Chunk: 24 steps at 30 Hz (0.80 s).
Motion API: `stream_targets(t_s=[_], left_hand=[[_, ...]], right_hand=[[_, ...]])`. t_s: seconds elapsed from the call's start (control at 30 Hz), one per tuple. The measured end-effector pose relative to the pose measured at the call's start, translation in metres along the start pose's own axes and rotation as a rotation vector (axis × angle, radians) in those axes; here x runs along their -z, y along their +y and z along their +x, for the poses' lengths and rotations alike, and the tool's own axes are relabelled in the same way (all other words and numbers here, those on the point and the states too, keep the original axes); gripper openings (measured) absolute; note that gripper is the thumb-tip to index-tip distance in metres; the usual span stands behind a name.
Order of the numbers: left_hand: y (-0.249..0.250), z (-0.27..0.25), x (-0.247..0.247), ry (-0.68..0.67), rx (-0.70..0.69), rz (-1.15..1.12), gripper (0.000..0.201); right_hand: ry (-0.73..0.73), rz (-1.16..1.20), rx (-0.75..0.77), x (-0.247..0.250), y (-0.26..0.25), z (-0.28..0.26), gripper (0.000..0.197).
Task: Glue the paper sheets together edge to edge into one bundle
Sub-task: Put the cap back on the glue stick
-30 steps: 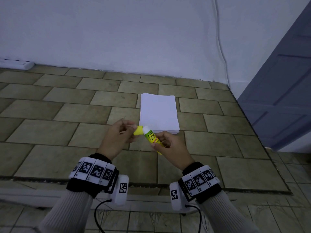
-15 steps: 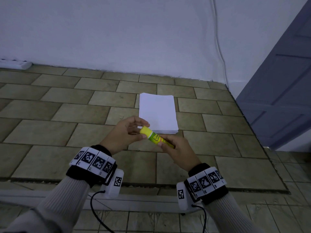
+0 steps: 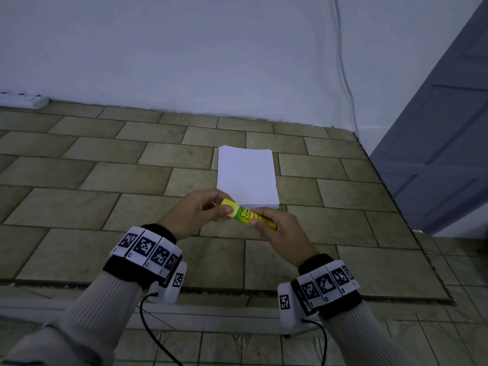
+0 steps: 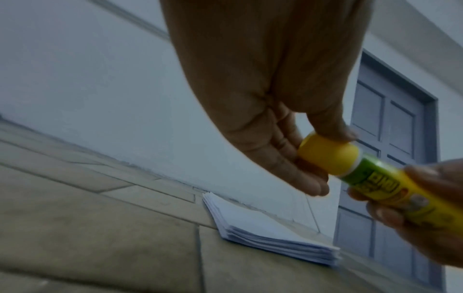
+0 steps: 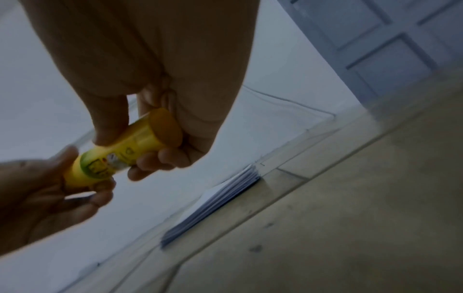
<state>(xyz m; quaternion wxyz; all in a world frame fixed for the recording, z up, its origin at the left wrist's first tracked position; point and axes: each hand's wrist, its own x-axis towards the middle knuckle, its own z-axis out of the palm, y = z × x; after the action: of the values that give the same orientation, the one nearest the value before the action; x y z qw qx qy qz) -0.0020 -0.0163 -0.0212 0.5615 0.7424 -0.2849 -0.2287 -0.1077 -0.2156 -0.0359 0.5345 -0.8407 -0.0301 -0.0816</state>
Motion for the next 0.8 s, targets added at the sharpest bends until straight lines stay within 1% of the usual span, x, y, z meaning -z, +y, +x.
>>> stream_targets(t_s=[0.07, 0.13, 0.2, 0.23, 0.27, 0.3, 0.33, 0.4, 0.47, 0.53, 0.6, 0.63, 0.67, 0.73, 0.8], left_hand=[[-0.003, -0.002, 0.004, -0.006, -0.083, 0.119, 0.019], [-0.004, -0.003, 0.005, 0.010, -0.123, 0.183, 0.020], [0.000, -0.005, 0.001, 0.063, -0.050, 0.088, 0.018], [0.003, -0.005, -0.003, 0.089, 0.015, 0.019, 0.026], [0.006, -0.004, -0.005, 0.108, 0.083, -0.025, 0.037], [0.008, -0.004, -0.007, 0.116, 0.139, -0.034, 0.047], [0.008, -0.003, -0.009, 0.115, 0.176, -0.022, 0.050], [0.006, -0.001, -0.010, 0.093, 0.199, -0.007, 0.046], [0.003, 0.001, -0.011, 0.065, 0.197, -0.029, 0.038], [-0.002, 0.002, -0.011, 0.042, 0.142, -0.029, 0.031], [-0.005, 0.000, -0.011, 0.018, 0.021, 0.011, 0.023], [-0.006, -0.001, -0.010, 0.006, -0.042, 0.045, 0.020], [-0.008, -0.001, -0.009, -0.003, -0.100, 0.092, 0.023], [-0.010, -0.003, -0.007, -0.002, -0.184, 0.192, 0.035], [-0.013, -0.002, -0.007, 0.017, -0.177, 0.212, 0.037]], right_hand=[[-0.056, 0.090, -0.064, 0.003, 0.001, 0.001, 0.019], [-0.081, 0.129, -0.088, 0.005, 0.000, 0.001, 0.019], [-0.074, 0.092, -0.060, 0.004, -0.002, 0.001, 0.019], [-0.057, 0.041, -0.032, 0.004, -0.002, 0.001, 0.019], [-0.033, -0.015, -0.005, 0.002, -0.002, 0.001, 0.019], [-0.010, -0.066, 0.021, 0.001, -0.002, 0.001, 0.020], [0.005, -0.115, 0.043, -0.001, -0.002, 0.002, 0.022], [0.013, -0.196, 0.087, -0.004, 0.000, 0.002, 0.029], [0.015, -0.216, 0.112, -0.006, 0.001, 0.002, 0.034], [0.019, -0.143, 0.080, -0.005, 0.003, 0.004, 0.029], [-0.003, 0.034, -0.036, -0.002, 0.001, 0.005, 0.020], [-0.026, 0.122, -0.095, 0.000, 0.001, 0.005, 0.018], [-0.045, 0.181, -0.142, 0.001, 0.002, 0.006, 0.018], [-0.075, 0.218, -0.191, 0.001, 0.003, 0.006, 0.018], [-0.093, 0.215, -0.203, -0.001, 0.004, 0.007, 0.017]])
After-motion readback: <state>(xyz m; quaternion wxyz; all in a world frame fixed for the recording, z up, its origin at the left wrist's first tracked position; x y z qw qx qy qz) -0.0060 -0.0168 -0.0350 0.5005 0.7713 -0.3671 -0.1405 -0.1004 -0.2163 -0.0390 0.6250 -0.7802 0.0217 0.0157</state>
